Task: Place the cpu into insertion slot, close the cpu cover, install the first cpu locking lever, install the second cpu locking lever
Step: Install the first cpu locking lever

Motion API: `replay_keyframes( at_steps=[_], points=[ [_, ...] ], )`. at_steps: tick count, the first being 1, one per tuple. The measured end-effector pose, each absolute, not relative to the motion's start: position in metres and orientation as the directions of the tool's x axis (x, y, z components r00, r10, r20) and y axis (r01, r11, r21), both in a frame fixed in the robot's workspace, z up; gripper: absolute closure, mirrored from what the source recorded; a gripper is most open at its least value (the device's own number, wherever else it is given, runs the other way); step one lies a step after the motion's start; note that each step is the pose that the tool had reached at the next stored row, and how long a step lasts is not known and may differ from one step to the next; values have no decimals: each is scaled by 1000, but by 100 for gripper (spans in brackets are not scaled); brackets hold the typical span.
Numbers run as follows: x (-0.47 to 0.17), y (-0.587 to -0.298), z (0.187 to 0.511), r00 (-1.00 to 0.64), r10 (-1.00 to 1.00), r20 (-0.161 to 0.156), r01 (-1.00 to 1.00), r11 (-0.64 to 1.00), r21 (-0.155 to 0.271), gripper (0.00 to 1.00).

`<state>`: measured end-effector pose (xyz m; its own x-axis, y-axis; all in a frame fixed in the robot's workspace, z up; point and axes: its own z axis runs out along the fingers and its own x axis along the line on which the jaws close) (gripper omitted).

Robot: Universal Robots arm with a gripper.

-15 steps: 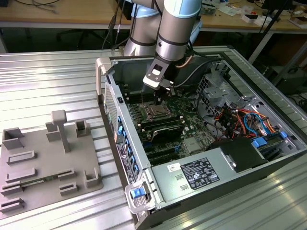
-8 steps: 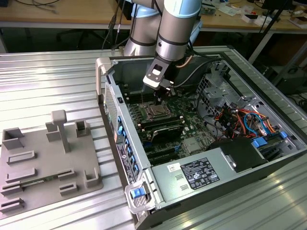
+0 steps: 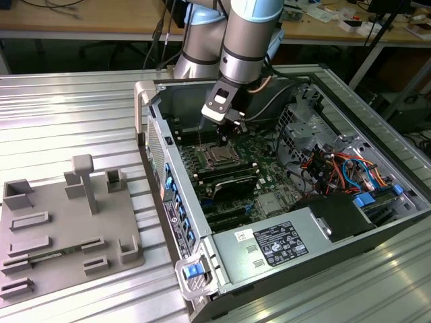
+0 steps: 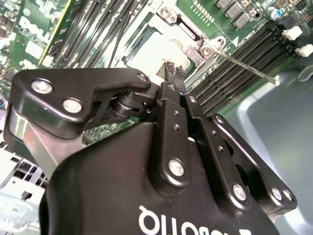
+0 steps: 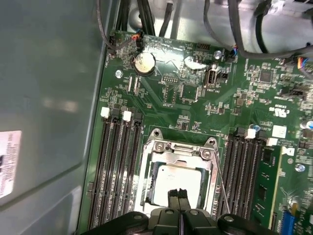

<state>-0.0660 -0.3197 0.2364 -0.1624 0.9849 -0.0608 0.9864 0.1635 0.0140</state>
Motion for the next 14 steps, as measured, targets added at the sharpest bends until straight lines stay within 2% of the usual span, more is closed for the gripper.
replay_keyframes(
  at_steps=[4,9,14],
  points=[
    [-66,-320,254,-169,984,-63,985,170,20,89],
    [-66,-320,254,-291,955,-63,956,293,20,89],
    [-66,-320,261,-336,940,-63,941,338,20,89]
  ],
)
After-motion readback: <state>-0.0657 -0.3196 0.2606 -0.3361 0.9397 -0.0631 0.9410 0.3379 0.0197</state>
